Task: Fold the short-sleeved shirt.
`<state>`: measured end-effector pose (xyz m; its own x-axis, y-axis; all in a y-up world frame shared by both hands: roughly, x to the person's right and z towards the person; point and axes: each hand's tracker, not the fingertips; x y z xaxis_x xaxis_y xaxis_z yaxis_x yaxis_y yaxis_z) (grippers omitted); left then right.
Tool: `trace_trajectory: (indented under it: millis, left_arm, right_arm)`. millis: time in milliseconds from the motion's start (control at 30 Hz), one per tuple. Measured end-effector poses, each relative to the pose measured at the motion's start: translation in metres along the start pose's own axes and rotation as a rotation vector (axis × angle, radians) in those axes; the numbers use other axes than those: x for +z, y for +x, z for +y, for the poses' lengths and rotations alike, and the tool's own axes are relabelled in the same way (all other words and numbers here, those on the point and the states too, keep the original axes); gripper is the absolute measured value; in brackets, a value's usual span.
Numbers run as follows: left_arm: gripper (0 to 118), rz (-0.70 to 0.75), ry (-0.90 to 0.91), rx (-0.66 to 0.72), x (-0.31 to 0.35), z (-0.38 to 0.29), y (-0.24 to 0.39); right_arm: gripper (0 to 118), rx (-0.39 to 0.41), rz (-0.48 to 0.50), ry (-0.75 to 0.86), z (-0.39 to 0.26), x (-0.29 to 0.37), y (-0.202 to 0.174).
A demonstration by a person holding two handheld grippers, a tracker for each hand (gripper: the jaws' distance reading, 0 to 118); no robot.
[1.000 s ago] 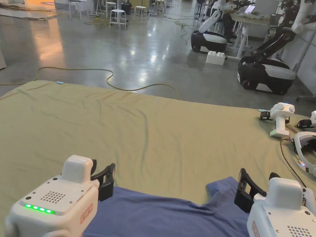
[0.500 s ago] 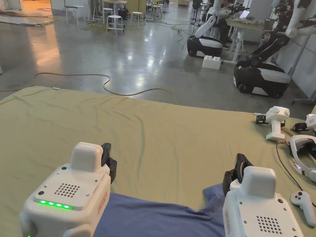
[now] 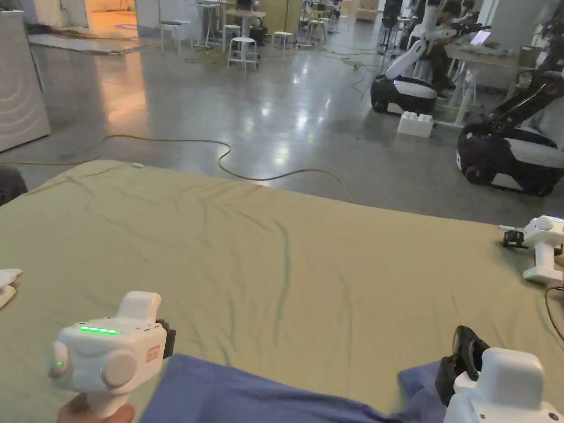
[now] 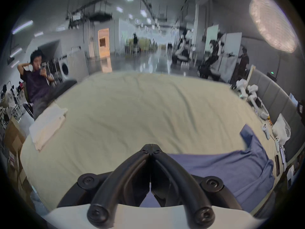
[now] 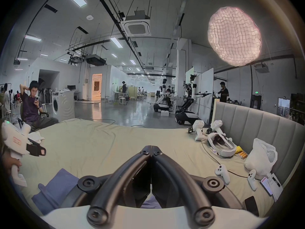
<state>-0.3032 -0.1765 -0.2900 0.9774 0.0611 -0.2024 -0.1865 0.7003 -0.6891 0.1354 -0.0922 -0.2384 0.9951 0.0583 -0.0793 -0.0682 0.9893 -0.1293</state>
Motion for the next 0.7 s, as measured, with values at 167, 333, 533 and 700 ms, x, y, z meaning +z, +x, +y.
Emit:
trace_trajectory:
  millis: [167, 333, 533, 700]
  left_arm:
    - [30, -0.095, -0.252, 0.055, -0.075, 0.011, -0.022]
    - [59, -0.071, -0.308, 0.049, -0.107, 0.017, -0.018]
    - [58, -0.023, -0.468, -0.011, -0.147, 0.011, -0.003]
    - [16, 0.023, -0.386, -0.162, -0.138, 0.006, 0.022]
  right_arm:
    - [0, 0.001, -0.017, -0.067, -0.013, -0.011, 0.007]
    - [0, 0.012, -0.053, -0.138, -0.029, -0.017, 0.02]
    - [0, -0.009, -0.107, -0.218, -0.047, -0.02, 0.039]
    - [0, -0.028, -0.149, -0.268, -0.057, -0.022, 0.056]
